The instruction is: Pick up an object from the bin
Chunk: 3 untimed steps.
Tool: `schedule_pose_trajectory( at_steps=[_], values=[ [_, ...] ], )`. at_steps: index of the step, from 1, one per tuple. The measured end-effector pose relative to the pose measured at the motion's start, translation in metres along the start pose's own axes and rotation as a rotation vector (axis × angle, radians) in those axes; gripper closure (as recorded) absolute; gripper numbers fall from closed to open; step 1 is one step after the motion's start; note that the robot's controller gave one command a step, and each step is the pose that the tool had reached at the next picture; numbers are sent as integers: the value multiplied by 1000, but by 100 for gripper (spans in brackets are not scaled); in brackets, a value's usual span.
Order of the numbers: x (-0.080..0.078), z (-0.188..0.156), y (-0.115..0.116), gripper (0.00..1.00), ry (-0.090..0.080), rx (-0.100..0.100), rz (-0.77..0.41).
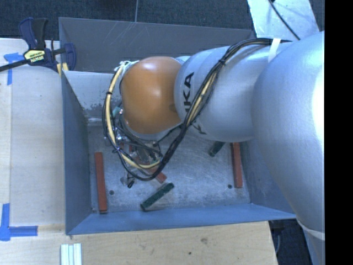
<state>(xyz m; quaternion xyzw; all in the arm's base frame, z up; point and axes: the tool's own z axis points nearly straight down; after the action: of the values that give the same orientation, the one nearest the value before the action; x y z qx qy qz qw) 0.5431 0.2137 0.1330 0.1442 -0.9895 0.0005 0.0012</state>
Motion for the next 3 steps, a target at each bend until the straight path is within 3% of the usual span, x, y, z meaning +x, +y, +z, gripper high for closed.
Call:
schedule_pose_trajectory(
  at_steps=[1,2,3],
  values=[
    [7,63,-76,0,-5,1,279],
    [18,63,-147,0,-1,-2,412],
    [17,61,-146,100,-5,-2,411]
  ],
)
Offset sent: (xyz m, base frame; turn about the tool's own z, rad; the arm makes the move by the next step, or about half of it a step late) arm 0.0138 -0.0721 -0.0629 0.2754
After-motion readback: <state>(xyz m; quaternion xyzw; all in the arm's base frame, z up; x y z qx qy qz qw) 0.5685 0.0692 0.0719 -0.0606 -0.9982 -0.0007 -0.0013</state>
